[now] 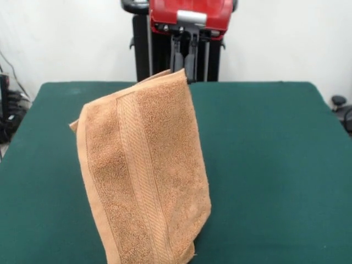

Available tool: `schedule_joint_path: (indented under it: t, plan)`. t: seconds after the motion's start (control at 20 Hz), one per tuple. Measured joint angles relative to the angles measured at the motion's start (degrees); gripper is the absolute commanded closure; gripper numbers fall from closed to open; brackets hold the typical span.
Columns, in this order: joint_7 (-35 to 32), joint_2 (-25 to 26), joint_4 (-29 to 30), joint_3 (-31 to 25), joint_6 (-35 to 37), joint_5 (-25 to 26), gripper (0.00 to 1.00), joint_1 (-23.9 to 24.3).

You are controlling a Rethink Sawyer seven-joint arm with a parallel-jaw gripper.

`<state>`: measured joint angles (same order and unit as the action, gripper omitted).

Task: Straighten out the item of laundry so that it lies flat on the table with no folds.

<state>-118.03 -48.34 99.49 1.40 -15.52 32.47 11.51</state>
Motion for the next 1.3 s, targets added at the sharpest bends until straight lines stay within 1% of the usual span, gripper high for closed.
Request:
schedule_joint_path:
  t: [0.5,0.7,0.95,1.0,1.3]
  plan:
    - [0.00,2.65,3.10,4.43,-0.53,-0.32,1.00,0.24]
    - [0.00,2.43,4.78,4.48,-0.54,-0.31,1.00,1.43]
    - [0.00,0.84,7.47,3.45,-0.48,-0.28,1.00,5.80]
    - [0.00,-0.03,8.46,2.59,-0.18,0.00,1.00,7.96]
    - [0.00,-2.19,10.79,0.10,1.80,1.16,1.00,12.77]
